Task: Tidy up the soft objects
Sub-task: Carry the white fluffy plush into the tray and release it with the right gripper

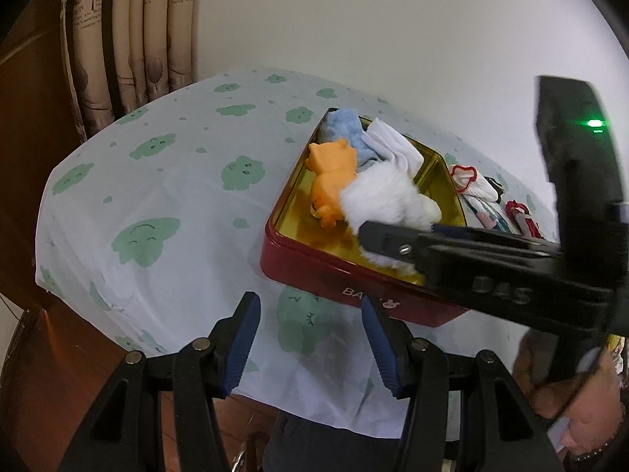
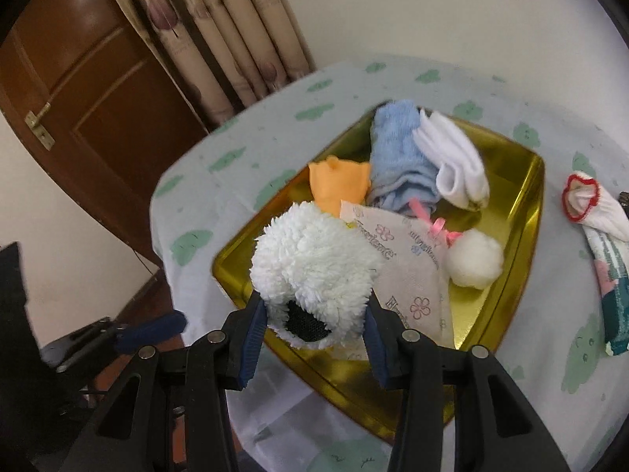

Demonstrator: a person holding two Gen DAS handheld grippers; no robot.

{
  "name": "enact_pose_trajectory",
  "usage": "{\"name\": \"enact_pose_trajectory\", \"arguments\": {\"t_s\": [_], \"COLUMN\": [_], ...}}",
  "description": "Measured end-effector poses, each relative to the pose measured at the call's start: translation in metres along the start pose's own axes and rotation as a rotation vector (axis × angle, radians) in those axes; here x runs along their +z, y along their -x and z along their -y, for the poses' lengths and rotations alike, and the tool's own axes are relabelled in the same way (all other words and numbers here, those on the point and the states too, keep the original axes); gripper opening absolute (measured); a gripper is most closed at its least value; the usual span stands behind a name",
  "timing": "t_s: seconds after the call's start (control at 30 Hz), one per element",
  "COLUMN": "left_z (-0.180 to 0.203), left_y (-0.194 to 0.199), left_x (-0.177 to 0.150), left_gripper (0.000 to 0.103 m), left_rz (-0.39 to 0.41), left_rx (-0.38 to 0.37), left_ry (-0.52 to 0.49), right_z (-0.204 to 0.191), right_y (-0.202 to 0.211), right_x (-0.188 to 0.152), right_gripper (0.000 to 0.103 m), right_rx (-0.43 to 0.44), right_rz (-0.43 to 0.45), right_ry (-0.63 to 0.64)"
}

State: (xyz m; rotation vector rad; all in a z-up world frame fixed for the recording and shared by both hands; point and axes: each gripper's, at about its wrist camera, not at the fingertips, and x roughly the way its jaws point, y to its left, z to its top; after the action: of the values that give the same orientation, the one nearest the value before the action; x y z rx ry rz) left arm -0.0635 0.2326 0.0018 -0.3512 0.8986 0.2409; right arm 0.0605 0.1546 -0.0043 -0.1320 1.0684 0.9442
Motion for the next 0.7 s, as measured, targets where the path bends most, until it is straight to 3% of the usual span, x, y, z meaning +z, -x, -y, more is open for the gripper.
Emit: {"name": "enact_pose_trajectory", "arguments": {"t_s": [0.4,0.7], "left_z": [-0.003,-0.002], "left_y": [-0.003,-0.006], "left_x": [0.002,0.0], "left_gripper": [0.055,0.055], "left_rz": [-0.013,-0.016], "left_rx": [0.018,0.061], "left_ry": [0.008,-0.014], "right_z": [-0.004,0.0], "right_y": [-0.02,-0.002], "right_x": [0.004,0.003], "right_gripper": [0.047,0.055], "right_rx": [-0.026,-0.001], "right_rz": [-0.048,0.019], "right_ry": [0.032,0.001]}}
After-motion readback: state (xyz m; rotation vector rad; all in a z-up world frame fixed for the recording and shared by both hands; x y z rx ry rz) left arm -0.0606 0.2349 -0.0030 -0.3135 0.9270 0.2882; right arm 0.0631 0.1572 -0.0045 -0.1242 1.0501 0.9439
